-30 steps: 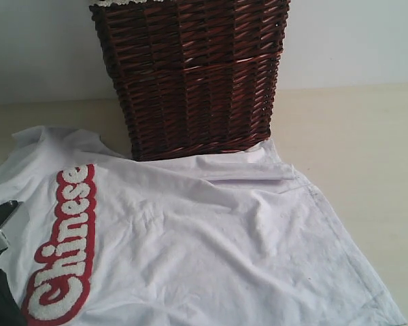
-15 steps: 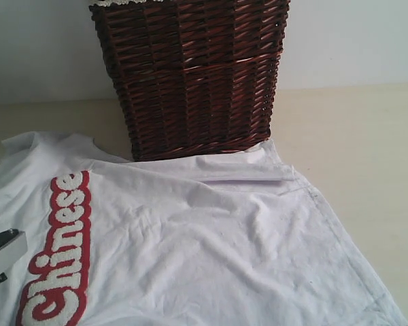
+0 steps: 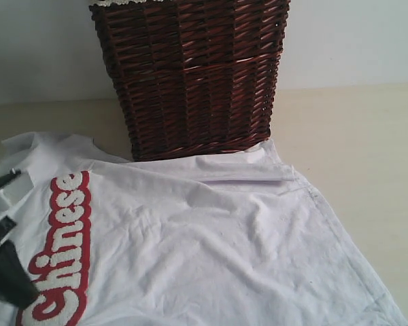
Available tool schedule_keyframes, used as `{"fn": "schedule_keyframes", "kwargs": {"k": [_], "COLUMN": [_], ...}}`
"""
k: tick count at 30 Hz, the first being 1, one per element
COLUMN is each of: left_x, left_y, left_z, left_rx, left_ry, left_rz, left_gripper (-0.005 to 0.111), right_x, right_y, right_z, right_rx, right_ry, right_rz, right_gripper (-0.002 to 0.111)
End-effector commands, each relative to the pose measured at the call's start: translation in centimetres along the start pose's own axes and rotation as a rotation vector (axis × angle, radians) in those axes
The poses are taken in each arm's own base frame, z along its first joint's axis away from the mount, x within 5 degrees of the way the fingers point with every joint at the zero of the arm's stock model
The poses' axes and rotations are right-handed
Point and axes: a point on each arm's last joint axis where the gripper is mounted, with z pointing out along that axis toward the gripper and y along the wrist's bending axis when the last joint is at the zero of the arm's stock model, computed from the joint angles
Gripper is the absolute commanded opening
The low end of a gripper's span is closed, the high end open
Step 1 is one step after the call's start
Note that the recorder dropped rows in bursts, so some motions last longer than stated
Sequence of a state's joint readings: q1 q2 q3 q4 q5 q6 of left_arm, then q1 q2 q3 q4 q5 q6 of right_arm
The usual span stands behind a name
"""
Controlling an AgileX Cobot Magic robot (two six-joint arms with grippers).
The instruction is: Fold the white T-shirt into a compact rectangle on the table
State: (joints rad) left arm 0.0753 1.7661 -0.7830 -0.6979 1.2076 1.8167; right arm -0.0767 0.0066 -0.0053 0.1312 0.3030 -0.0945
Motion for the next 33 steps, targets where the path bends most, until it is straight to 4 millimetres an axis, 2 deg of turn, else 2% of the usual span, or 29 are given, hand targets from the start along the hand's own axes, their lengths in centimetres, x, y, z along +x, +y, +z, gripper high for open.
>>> {"fn": "schedule_keyframes", "kwargs": {"k": [1, 3, 6, 11, 14, 16, 20, 26, 33], "left_x": [-0.7, 0.3, 1.3, 1.9, 2.5, 2.9, 2.5, -0.7, -6.5], "left_y": [3.9, 5.8, 6.3, 4.2, 2.8, 2.3, 2.6, 4.4, 5.2], "left_z": [-1.3, -0.5, 1.1, 3.1, 3.7, 3.9, 4.0, 1.7, -4.4], "left_rx": [-0.349, -0.447, -0.357, -0.079, 0.049, 0.084, 0.043, -0.138, -0.4], "left_ry": [0.009, 0.087, 0.155, 0.225, 0.264, 0.274, 0.247, 0.097, -0.104], "left_rz": [0.065, 0.1, 0.165, 0.213, 0.234, 0.233, 0.21, 0.087, 0.085], "left_gripper": [0.0, 0.0, 0.0, 0.0, 0.0, 0.0, 0.0, 0.0, 0.0], "right_x": [0.0, 0.0, 0.0, 0.0, 0.0, 0.0, 0.0, 0.0, 0.0], "right_y": [-0.1, -0.1, -0.1, -0.1, -0.1, -0.1, -0.1, -0.1, -0.1], "right_z": [0.0, 0.0, 0.0, 0.0, 0.0, 0.0, 0.0, 0.0, 0.0], "right_rx": [0.008, 0.008, 0.008, 0.008, 0.008, 0.008, 0.008, 0.008, 0.008], "right_ry": [-0.014, -0.014, -0.014, -0.014, -0.014, -0.014, -0.014, -0.014, -0.014], "right_rz": [-0.009, -0.009, -0.009, -0.009, -0.009, -0.009, -0.009, -0.009, -0.009], "right_gripper": [0.011, 0.011, 0.011, 0.011, 0.011, 0.011, 0.011, 0.011, 0.011]}}
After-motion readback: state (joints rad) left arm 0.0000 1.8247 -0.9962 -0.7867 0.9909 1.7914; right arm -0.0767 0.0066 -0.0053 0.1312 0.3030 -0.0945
